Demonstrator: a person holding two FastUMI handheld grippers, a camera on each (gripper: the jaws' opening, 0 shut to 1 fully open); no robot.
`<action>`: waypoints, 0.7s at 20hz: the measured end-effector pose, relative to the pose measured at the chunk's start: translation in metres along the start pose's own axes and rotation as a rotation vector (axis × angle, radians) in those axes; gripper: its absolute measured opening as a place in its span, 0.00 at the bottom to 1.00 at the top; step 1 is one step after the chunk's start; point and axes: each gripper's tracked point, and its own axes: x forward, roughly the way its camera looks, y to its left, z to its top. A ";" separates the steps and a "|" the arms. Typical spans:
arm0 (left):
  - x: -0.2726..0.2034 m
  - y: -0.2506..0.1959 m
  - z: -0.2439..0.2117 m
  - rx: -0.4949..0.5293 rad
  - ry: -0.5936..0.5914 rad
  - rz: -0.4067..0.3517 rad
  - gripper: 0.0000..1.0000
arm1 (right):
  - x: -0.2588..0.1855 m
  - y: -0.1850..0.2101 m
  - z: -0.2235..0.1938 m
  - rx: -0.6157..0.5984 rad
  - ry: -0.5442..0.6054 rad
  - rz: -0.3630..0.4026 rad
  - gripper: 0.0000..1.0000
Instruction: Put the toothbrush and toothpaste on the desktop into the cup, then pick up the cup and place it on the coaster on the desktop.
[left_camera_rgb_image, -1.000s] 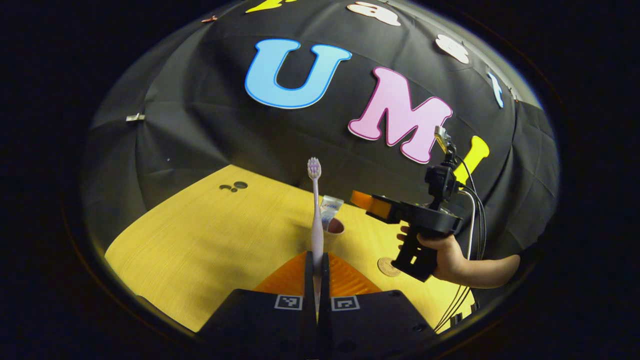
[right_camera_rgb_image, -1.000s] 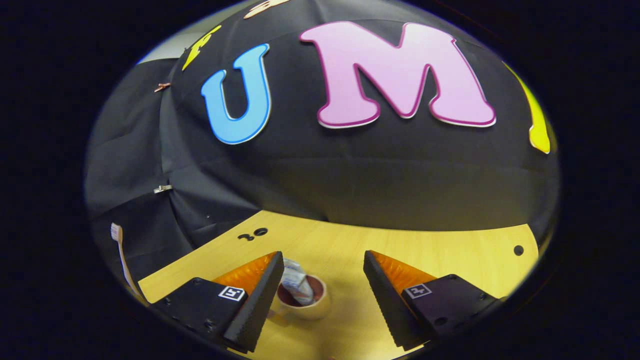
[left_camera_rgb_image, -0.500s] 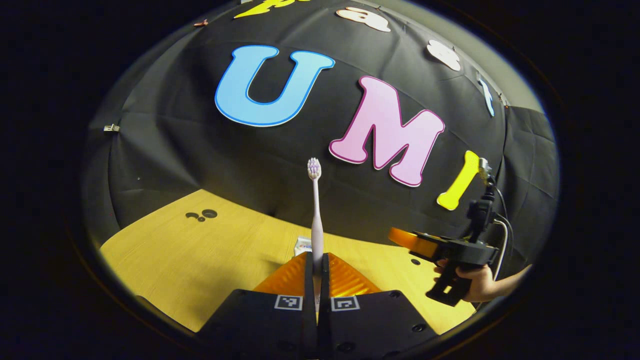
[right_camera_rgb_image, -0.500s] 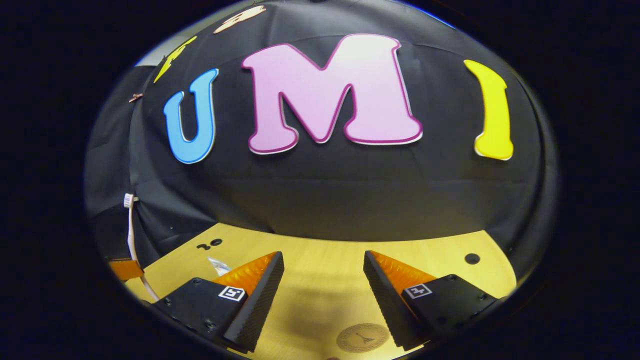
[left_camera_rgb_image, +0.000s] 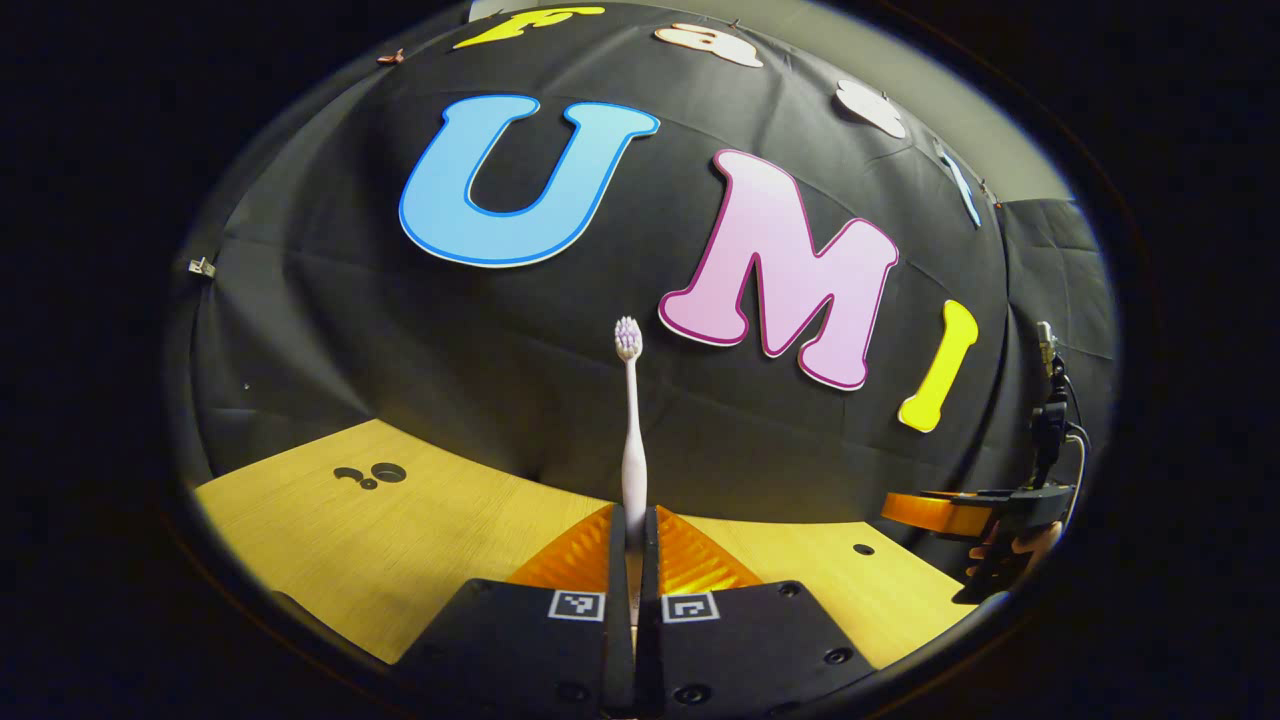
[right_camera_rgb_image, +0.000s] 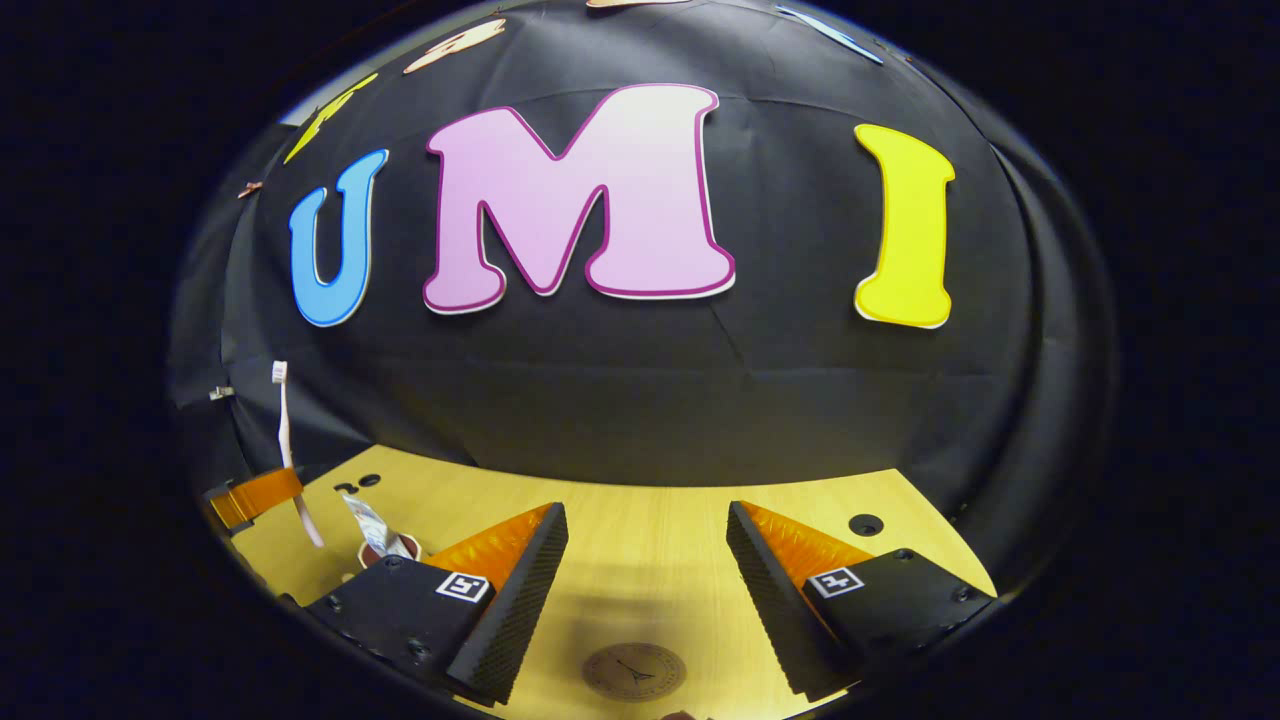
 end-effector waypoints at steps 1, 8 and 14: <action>0.005 0.002 -0.005 0.012 -0.014 -0.001 0.07 | -0.003 -0.007 -0.004 -0.009 0.004 -0.010 0.98; 0.034 -0.003 -0.047 0.095 -0.053 0.000 0.08 | -0.016 -0.039 -0.030 -0.040 0.038 -0.063 0.98; 0.038 -0.005 -0.072 0.163 -0.023 -0.002 0.14 | -0.023 -0.038 -0.044 -0.065 0.061 -0.059 1.00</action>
